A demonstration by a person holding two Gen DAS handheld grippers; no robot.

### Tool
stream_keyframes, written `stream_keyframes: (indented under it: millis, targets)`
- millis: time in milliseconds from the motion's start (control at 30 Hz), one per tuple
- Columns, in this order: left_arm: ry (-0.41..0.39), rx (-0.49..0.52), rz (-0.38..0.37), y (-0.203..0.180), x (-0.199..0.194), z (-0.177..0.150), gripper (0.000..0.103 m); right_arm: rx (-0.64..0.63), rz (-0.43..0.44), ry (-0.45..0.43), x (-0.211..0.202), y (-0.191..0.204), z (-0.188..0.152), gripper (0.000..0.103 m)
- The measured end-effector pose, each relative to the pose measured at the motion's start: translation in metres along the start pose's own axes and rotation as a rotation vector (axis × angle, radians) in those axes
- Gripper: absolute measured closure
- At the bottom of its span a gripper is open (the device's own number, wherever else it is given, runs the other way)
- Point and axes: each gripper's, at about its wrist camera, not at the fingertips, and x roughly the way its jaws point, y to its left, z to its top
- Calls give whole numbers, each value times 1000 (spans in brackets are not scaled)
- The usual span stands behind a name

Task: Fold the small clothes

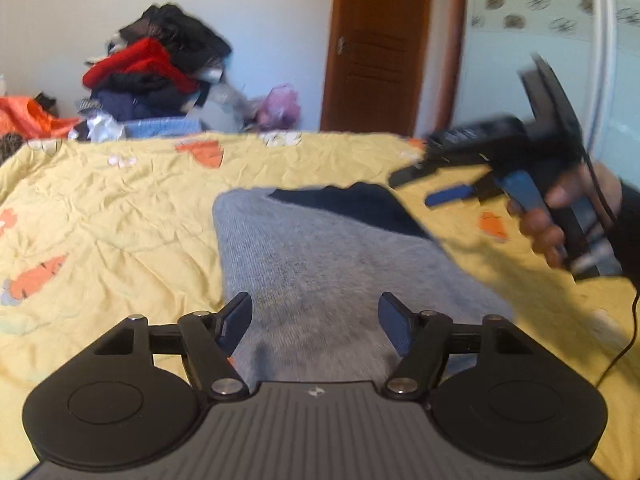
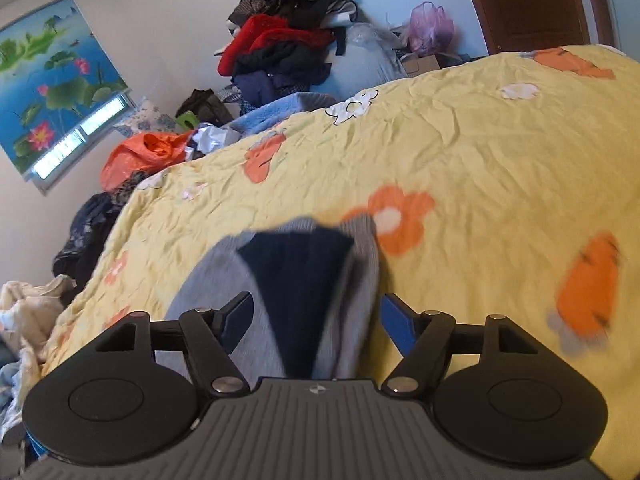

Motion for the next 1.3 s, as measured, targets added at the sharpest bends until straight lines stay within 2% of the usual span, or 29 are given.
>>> stream_keyframes:
  millis: [67, 133, 167, 200, 267, 300, 333, 433, 500, 567, 633, 667, 767, 833, 867, 933, 967, 1033, 1067, 1100, 1133, 1167, 1200, 1267, 1300]
  targets:
    - [18, 8, -3, -3, 17, 1, 34, -54, -58, 30, 28, 10, 12, 37]
    - [55, 14, 7, -3, 33, -4, 34, -115, -86, 75, 51, 20, 12, 48]
    - [62, 17, 32, -3, 39, -9, 33, -150, -94, 120, 63, 24, 9, 80]
    - [53, 21, 44, -3, 41, -11, 32, -186, -100, 136, 71, 26, 5, 89]
    - [64, 6, 38, -5, 42, -9, 27, -241, -107, 109, 75, 25, 1, 92]
    - [74, 22, 41, -8, 45, -9, 24, -190, -93, 112, 76, 17, 6, 92]
    - [81, 49, 46, -12, 48, -8, 20, -133, -82, 115, 78, 8, 12, 92]
    - [88, 95, 65, -20, 54, -10, 14, -104, -122, 97, 83, 6, 17, 92]
    - [89, 79, 59, -18, 50, -10, 14, -156, -139, 101, 78, 19, 9, 84]
    - [87, 35, 44, -12, 37, -11, 14, -199, -154, 64, 57, 30, -1, 83]
    - [61, 6, 28, -10, 22, -13, 14, -190, -95, -24, 21, 35, -14, 79]
    - [53, 17, 26, -13, 18, -14, 13, -186, -53, -41, 7, 39, -22, 79]
    - [85, 53, 23, -23, 28, -14, 13, -207, 11, 8, -5, 51, -49, 79]
    - [111, 68, 55, -26, 42, -17, 12, -242, -15, 40, 3, 50, -67, 81]
    - [113, 68, 65, -25, 46, -18, 10, -253, -12, 20, 4, 46, -74, 85]
    - [116, 42, 66, -21, 47, -15, 9, -191, 10, -1, 3, 33, -75, 93]
    - [119, 48, 76, -20, 46, -16, 9, -153, 3, 10, 3, 29, -71, 103]
    - [129, 45, 107, -18, 40, -16, 9, -143, -15, 26, -4, 31, -68, 103]
    - [135, 18, 100, -14, 34, -14, 10, -156, -22, 18, -12, 37, -68, 100]
    - [133, -12, 88, -10, 27, -14, 10, -173, -16, -3, -22, 43, -72, 83]
    - [125, -32, 80, -7, 20, -14, 10, -189, -10, -30, -32, 49, -76, 76]
    - [119, -42, 79, -6, 15, -15, 10, -196, 13, -48, -41, 53, -81, 63]
    - [120, -46, 80, -5, 13, -16, 10, -191, 39, -50, -47, 56, -86, 59]
    - [143, -49, 88, -4, 18, -19, 10, -196, 70, 3, -45, 60, -97, 58]
    - [157, -48, 100, -4, 22, -21, 10, -207, 54, 32, -39, 60, -104, 59]
